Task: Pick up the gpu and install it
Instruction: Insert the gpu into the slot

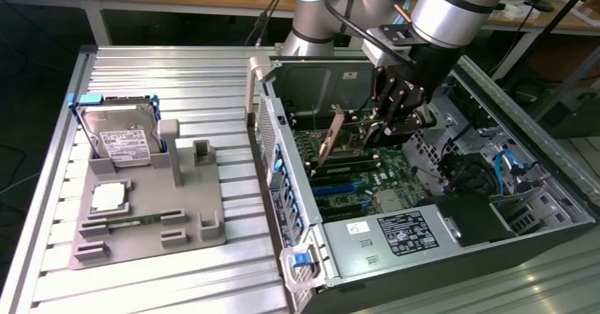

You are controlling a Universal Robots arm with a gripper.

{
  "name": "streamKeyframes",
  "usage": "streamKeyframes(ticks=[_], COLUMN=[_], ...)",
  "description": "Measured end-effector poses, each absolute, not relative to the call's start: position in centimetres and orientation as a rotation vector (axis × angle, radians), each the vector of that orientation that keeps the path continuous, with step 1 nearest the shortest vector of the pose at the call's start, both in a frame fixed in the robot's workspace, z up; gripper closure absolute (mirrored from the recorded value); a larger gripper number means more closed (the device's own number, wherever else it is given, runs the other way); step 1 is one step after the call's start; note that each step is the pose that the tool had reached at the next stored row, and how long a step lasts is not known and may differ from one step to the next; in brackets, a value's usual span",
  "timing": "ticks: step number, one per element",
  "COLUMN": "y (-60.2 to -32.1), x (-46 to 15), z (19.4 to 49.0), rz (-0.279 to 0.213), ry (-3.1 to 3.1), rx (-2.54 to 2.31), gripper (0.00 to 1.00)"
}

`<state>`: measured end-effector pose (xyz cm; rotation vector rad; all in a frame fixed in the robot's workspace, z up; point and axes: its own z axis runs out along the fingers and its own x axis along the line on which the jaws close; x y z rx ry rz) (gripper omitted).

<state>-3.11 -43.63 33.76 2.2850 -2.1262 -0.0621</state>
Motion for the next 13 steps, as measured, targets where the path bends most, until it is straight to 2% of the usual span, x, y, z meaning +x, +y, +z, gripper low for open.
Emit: streamKeyframes(ticks=[13], y=[-43.68], x=[-3.11], z=[33.39], rz=[-0.066], ry=[-2.170], rx=[2.247], gripper=[0.73])
